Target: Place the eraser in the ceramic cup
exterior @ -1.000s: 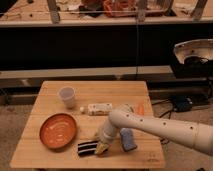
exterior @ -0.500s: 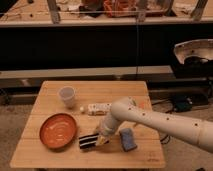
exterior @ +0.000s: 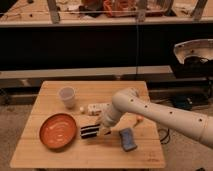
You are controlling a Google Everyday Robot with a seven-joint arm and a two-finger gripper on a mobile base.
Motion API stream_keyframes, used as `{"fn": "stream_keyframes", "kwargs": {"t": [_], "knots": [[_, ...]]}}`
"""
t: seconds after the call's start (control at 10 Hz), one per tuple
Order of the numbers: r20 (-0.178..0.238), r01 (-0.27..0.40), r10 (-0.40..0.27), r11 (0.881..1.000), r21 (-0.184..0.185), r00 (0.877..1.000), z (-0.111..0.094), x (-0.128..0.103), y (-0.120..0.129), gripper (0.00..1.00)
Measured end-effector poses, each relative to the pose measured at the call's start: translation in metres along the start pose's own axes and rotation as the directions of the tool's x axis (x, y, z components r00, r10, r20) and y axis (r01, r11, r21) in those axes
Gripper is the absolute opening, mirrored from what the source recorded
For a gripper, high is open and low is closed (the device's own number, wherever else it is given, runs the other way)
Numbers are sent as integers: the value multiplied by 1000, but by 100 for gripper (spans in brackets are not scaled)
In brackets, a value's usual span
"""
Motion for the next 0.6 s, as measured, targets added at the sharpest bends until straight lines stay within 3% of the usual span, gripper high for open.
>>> {"fn": "stream_keyframes", "kwargs": {"t": [0.6], "knots": [[-8, -34, 34, 999, 33, 999, -25, -5, -21, 1]]}}
